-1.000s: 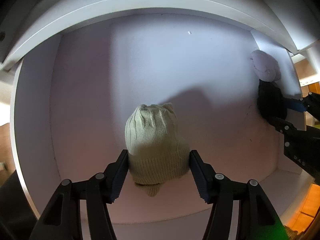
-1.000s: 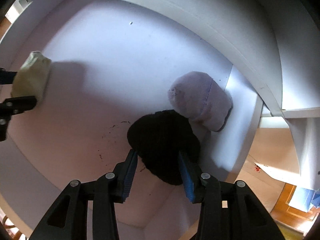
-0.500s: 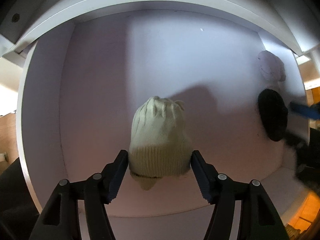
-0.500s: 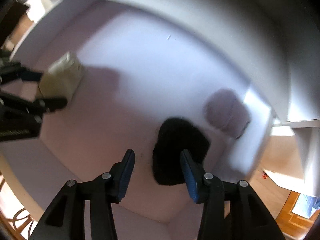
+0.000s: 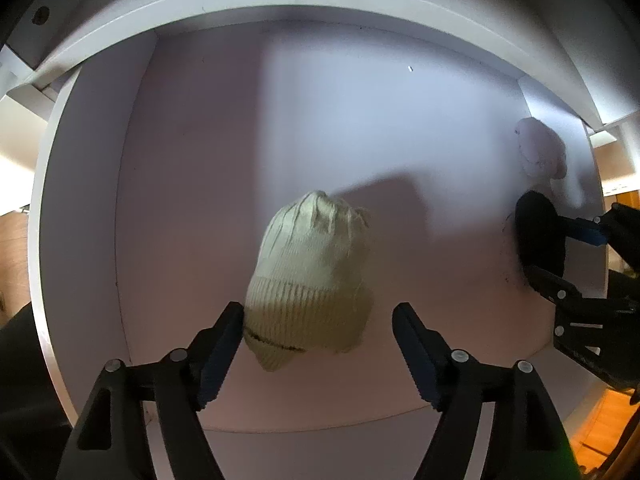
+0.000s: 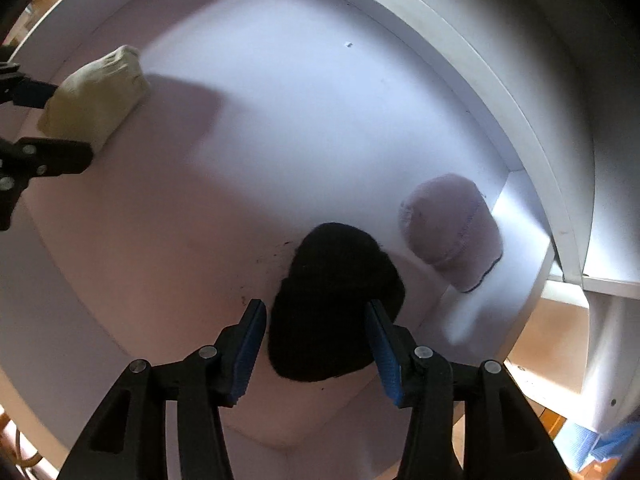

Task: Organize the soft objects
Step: 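Lift the cream beanie with the left gripper out of the shelf toward the tray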

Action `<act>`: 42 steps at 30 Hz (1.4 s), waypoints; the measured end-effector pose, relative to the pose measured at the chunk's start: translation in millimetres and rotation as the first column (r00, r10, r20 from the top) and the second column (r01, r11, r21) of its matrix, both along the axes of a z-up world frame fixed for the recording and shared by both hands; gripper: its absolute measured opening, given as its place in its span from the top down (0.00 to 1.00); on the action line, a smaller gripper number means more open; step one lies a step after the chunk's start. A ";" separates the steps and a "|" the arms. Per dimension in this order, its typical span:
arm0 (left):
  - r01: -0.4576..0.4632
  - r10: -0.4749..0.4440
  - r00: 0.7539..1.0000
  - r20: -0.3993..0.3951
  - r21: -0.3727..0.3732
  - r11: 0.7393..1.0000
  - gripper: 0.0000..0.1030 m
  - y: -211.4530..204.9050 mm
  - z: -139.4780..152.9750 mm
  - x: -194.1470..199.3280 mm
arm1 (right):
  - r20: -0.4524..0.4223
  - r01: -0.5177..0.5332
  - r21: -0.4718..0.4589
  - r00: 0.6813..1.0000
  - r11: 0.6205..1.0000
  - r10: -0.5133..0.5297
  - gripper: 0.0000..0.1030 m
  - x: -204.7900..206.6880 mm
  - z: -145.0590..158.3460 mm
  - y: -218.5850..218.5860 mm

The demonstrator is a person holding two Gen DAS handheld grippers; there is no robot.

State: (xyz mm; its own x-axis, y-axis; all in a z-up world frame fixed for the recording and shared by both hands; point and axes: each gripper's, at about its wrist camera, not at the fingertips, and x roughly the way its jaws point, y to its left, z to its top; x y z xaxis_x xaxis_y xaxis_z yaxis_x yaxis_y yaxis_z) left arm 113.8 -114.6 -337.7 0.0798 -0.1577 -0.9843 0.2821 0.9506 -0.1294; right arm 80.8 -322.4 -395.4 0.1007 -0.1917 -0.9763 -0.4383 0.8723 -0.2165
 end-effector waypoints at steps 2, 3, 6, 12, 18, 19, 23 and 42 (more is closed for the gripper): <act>-0.010 0.010 1.000 0.000 -0.007 1.000 0.23 -0.5 -0.4 -0.3 | 0.009 0.060 0.022 0.998 0.998 -0.060 0.50 5.1 10.1 -7.0; -0.019 0.019 1.000 0.001 -0.010 1.000 0.22 -0.4 -1.2 -0.4 | 0.022 0.087 0.050 0.996 0.995 -0.088 0.50 6.6 18.0 -9.3; -0.039 0.040 0.999 0.001 -0.029 0.999 0.22 4.1 -7.3 -4.7 | 0.000 0.192 0.119 0.981 0.974 -0.193 0.49 13.0 27.4 -18.1; -0.045 0.045 0.999 0.004 -0.032 0.998 0.21 3.3 -8.1 -9.2 | -0.075 0.268 0.126 0.963 0.955 -0.260 0.47 17.8 2.8 -21.3; -0.074 0.074 0.997 0.004 -0.053 0.996 0.21 13.8 -1.2 -4.4 | -0.094 0.255 0.176 0.966 0.951 -0.242 0.52 7.1 4.7 -2.2; -0.077 0.078 0.997 0.002 -0.059 0.995 0.21 17.5 3.1 -2.7 | -0.093 0.254 0.174 0.966 0.951 -0.241 0.52 11.3 6.3 -2.3; -0.109 0.108 0.994 -0.013 -0.067 0.992 0.21 16.6 -2.6 3.7 | -0.095 0.258 0.165 0.965 0.952 -0.245 0.50 12.5 1.1 9.9; -0.009 0.010 0.999 0.051 -0.031 0.999 0.42 16.6 13.1 -25.7 | -0.187 0.360 0.178 0.926 0.916 -0.328 0.48 2.3 -21.2 -0.9</act>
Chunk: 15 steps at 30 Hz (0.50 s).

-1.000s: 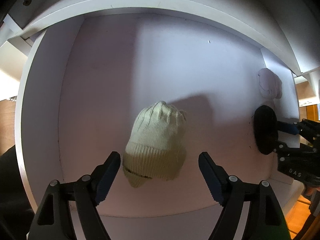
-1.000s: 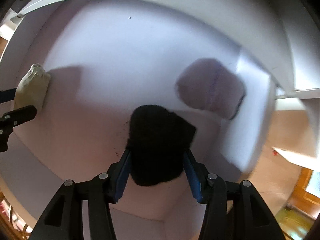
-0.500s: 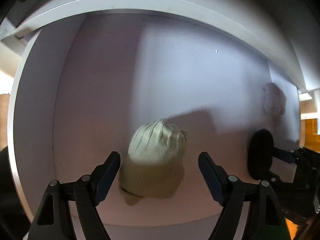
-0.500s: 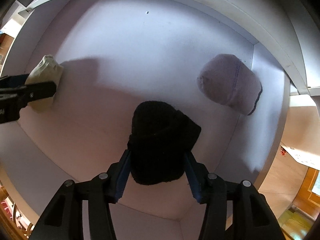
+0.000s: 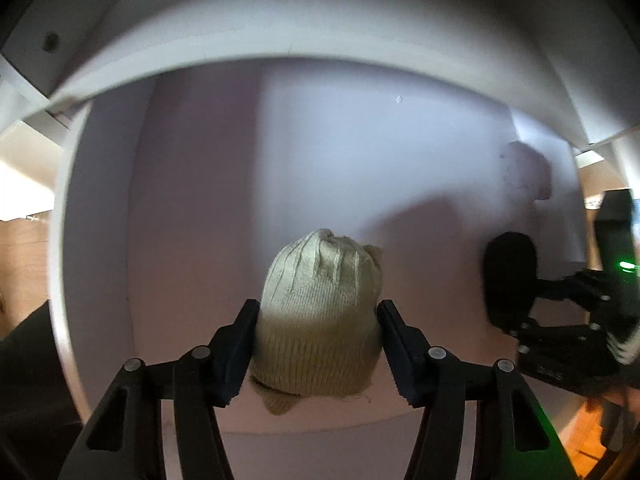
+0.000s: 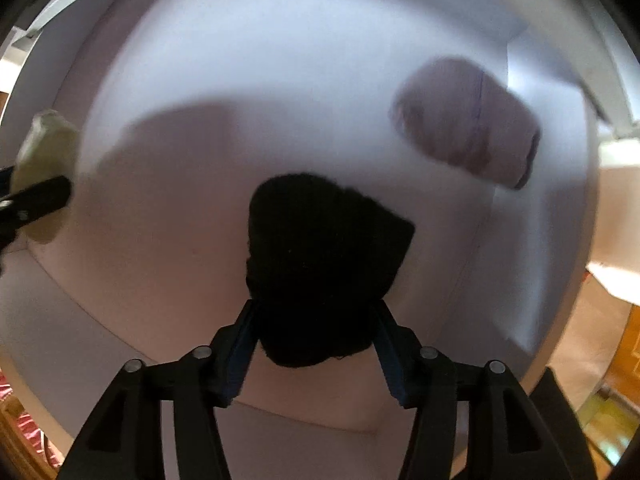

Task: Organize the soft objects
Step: 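Lift the cream beanie with the left gripper out of the shelf toward the tray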

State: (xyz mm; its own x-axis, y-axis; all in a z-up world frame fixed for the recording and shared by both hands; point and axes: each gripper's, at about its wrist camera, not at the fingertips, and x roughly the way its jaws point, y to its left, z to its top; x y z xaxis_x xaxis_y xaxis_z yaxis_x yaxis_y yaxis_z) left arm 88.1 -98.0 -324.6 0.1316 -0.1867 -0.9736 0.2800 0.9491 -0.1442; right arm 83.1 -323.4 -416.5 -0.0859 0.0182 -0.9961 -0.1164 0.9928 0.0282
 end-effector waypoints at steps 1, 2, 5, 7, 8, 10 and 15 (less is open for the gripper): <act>0.006 -0.006 1.000 0.006 -0.005 1.000 0.42 -0.9 5.9 0.2 | 0.000 0.007 0.008 1.000 1.000 -0.007 0.49 0.4 0.9 0.0; 0.014 -0.014 1.000 0.015 -0.008 1.000 0.42 0.2 11.5 -2.4 | 0.000 0.011 0.011 1.000 1.000 -0.011 0.51 0.7 1.7 0.3; 0.042 -0.041 0.998 0.040 -0.012 0.999 0.42 1.7 27.5 -13.1 | 0.002 0.004 0.011 1.000 1.000 -0.004 0.52 1.4 2.7 2.6; 0.062 -0.061 0.997 0.054 -0.020 0.998 0.42 -0.4 32.8 -17.7 | 0.006 -0.008 0.006 1.000 1.000 0.008 0.52 -0.3 0.1 -1.4; 0.084 -0.082 0.994 0.068 -0.022 0.996 0.42 -1.3 40.3 -23.9 | 0.007 -0.014 0.005 1.000 1.000 0.014 0.52 -0.4 0.1 0.3; 0.127 -0.125 0.988 0.092 -0.018 0.992 0.42 1.2 52.0 -30.6 | 0.009 -0.012 0.006 1.000 1.000 0.012 0.52 -5.8 6.3 13.9; 0.208 -0.201 0.969 0.144 -0.036 0.977 0.42 -8.3 91.3 -46.0 | 0.009 -0.003 0.017 1.000 1.000 0.003 0.52 -10.1 1.7 6.6</act>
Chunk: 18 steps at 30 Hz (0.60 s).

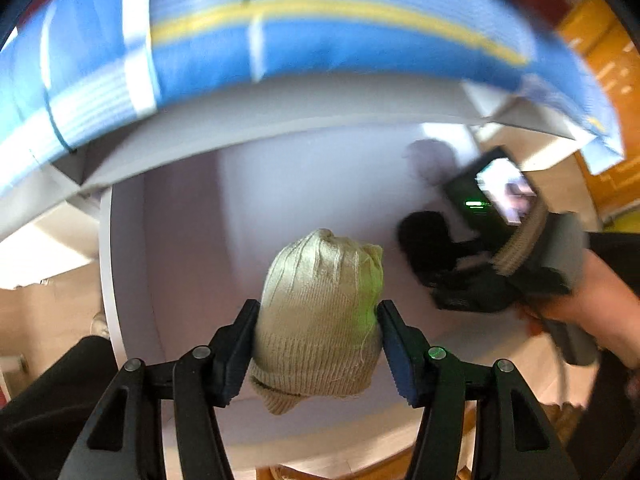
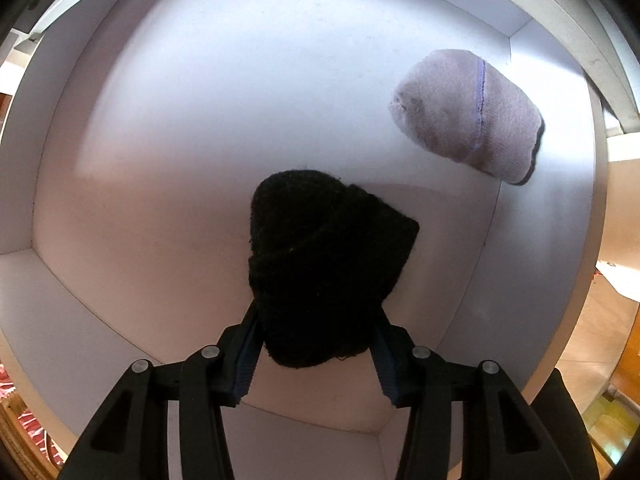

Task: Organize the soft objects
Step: 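Lift the cream beanie with the left gripper out of the shelf toward the tray, then lower the cream beanie into the tray and open the left gripper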

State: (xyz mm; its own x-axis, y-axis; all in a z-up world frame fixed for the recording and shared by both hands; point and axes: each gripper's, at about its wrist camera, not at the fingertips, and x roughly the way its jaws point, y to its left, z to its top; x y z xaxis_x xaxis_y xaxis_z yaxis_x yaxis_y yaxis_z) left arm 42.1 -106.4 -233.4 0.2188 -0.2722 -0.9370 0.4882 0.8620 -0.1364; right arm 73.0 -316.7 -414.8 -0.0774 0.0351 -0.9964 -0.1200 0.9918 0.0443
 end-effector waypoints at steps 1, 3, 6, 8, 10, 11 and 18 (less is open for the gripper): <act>0.016 -0.016 1.000 0.016 -0.017 1.000 0.42 0.3 11.1 -5.4 | 0.000 0.000 0.001 1.000 1.000 0.000 0.52 -0.1 0.6 0.5; 0.035 -0.033 0.999 0.039 -0.041 0.999 0.42 20.1 37.9 -9.6 | 0.001 0.001 0.003 1.000 1.000 -0.001 0.52 1.9 -13.1 -18.3; 0.069 -0.061 0.994 0.086 -0.085 0.994 0.42 23.9 72.3 -22.0 | 0.003 0.004 0.006 1.000 1.000 -0.004 0.52 1.2 -14.1 -19.2; 0.089 -0.076 0.991 0.112 -0.116 0.989 0.42 19.3 107.3 -18.4 | 0.002 0.009 0.011 1.000 1.000 -0.009 0.52 3.3 -14.2 -23.0; 0.100 -0.081 0.988 0.134 -0.138 0.985 0.42 16.4 126.3 -21.1 | 0.002 0.008 0.011 1.000 1.000 -0.008 0.52 3.7 -13.1 -22.7; 0.105 -0.081 0.985 0.151 -0.153 0.983 0.42 22.1 142.1 -22.4 | 0.002 0.008 0.011 1.000 1.000 -0.008 0.52 3.7 -12.8 -22.4; 0.098 -0.042 0.975 0.218 -0.253 0.962 0.42 28.8 212.1 -4.2 | 0.002 0.010 0.012 1.000 1.000 -0.010 0.52 3.8 -13.0 -22.6</act>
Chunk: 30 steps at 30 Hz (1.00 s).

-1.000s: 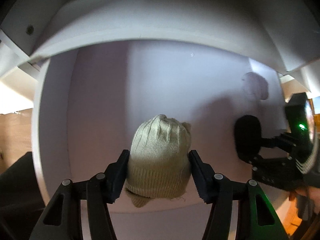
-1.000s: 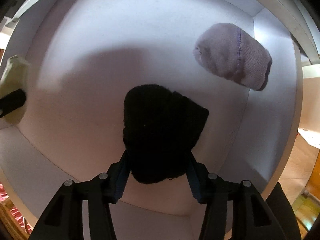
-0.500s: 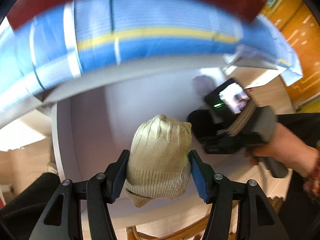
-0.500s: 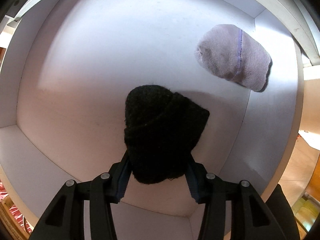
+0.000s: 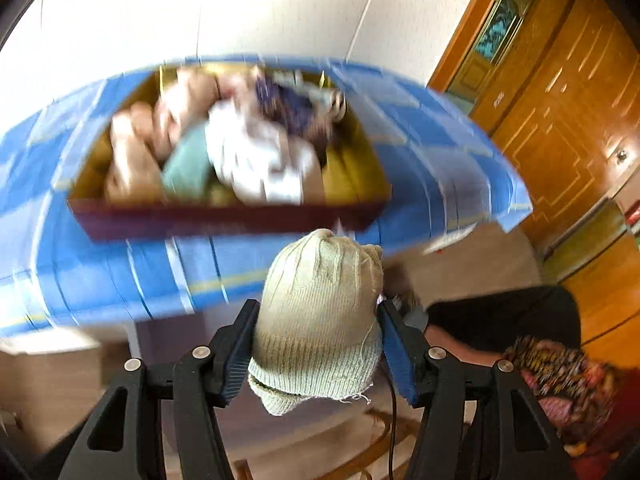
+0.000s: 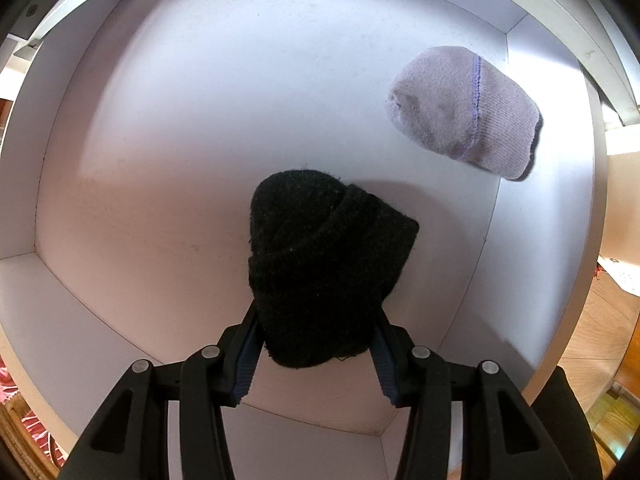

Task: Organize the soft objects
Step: 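Lower the cream beanie into the tray and open the left gripper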

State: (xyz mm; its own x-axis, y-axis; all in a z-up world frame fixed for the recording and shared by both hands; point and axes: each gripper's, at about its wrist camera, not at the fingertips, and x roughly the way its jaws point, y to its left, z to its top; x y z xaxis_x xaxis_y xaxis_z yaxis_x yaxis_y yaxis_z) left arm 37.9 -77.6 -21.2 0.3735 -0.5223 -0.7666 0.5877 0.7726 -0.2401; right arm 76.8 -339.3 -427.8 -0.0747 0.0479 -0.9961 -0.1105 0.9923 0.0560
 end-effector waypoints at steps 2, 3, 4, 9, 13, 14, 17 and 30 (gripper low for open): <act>-0.020 0.020 0.999 0.046 0.011 1.000 0.42 2.4 21.7 14.0 | 0.000 0.000 0.000 1.000 1.000 0.000 0.52 0.0 0.1 0.3; -0.029 0.029 0.998 0.056 0.013 0.999 0.42 4.2 28.3 18.7 | 0.000 0.001 0.000 1.000 1.000 -0.001 0.52 0.1 0.2 0.1; -0.049 0.048 0.996 0.070 0.011 0.999 0.42 -0.9 34.4 32.3 | 0.000 0.000 -0.001 1.000 1.000 0.000 0.52 0.1 0.1 0.2; -0.123 0.121 0.986 0.112 0.015 0.992 0.42 2.2 66.1 81.6 | -0.002 0.005 0.002 1.000 1.000 -0.005 0.52 3.4 4.7 2.1; -0.195 0.189 0.973 0.132 0.031 0.980 0.42 4.8 83.7 129.4 | -0.006 0.012 0.009 1.000 1.000 -0.012 0.52 7.1 -0.3 -9.5; -0.208 0.200 0.970 0.140 0.043 0.977 0.42 4.5 85.5 138.2 | -0.008 0.014 0.011 1.000 1.000 -0.014 0.52 9.6 2.4 -13.1; -0.246 0.230 0.960 0.158 0.088 0.965 0.42 2.2 85.9 167.7 | -0.011 0.021 0.016 1.000 1.000 -0.021 0.52 12.0 1.2 -18.7; -0.295 0.255 0.952 0.170 0.280 0.914 0.42 -18.2 48.0 250.6 | -0.021 0.044 0.031 0.999 0.999 -0.044 0.52 23.1 4.4 -30.7</act>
State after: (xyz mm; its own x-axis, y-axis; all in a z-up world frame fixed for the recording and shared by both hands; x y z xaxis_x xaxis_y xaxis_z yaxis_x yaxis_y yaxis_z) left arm 288.5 -95.7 26.8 0.5737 -0.1392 -0.8071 0.3517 0.9319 0.0892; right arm 99.8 -370.0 -423.4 -0.0920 0.0827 -0.9923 -0.0653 0.9939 0.0889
